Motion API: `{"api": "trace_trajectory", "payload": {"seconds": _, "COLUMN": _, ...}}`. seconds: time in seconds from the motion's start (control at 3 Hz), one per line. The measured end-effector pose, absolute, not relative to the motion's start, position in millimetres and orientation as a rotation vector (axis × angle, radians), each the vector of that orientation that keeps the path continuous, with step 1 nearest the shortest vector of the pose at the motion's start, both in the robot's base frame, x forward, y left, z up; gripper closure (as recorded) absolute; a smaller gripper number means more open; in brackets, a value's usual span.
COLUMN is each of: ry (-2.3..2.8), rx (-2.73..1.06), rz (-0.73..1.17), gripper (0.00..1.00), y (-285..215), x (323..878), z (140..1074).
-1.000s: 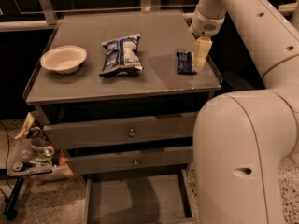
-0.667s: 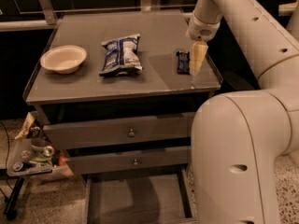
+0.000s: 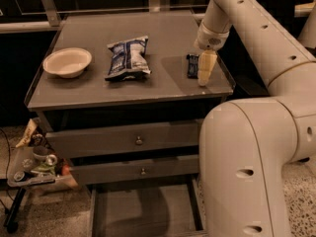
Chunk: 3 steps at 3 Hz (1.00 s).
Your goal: Place rxbar blueberry into bottom drawer
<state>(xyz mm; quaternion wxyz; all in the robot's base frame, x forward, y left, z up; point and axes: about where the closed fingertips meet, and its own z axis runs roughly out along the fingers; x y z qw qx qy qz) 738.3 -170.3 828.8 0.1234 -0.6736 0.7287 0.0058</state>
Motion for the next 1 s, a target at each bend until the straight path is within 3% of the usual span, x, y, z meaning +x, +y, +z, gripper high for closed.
{"api": "trace_trajectory", "payload": {"seconds": 0.33, "ry": 2.12, "rx": -1.973, "rz": 0.032, "gripper": 0.0, "y": -170.2, "x": 739.2, "z": 822.5}}
{"api": "trace_trajectory", "payload": {"seconds": 0.67, "ry": 2.12, "rx": -1.973, "rz": 0.032, "gripper": 0.18, "y": -170.2, "x": 739.3, "z": 822.3}}
{"api": "trace_trajectory", "payload": {"seconds": 1.0, "ry": 2.12, "rx": -1.973, "rz": 0.032, "gripper": 0.42, "y": -170.2, "x": 739.3, "z": 822.3}}
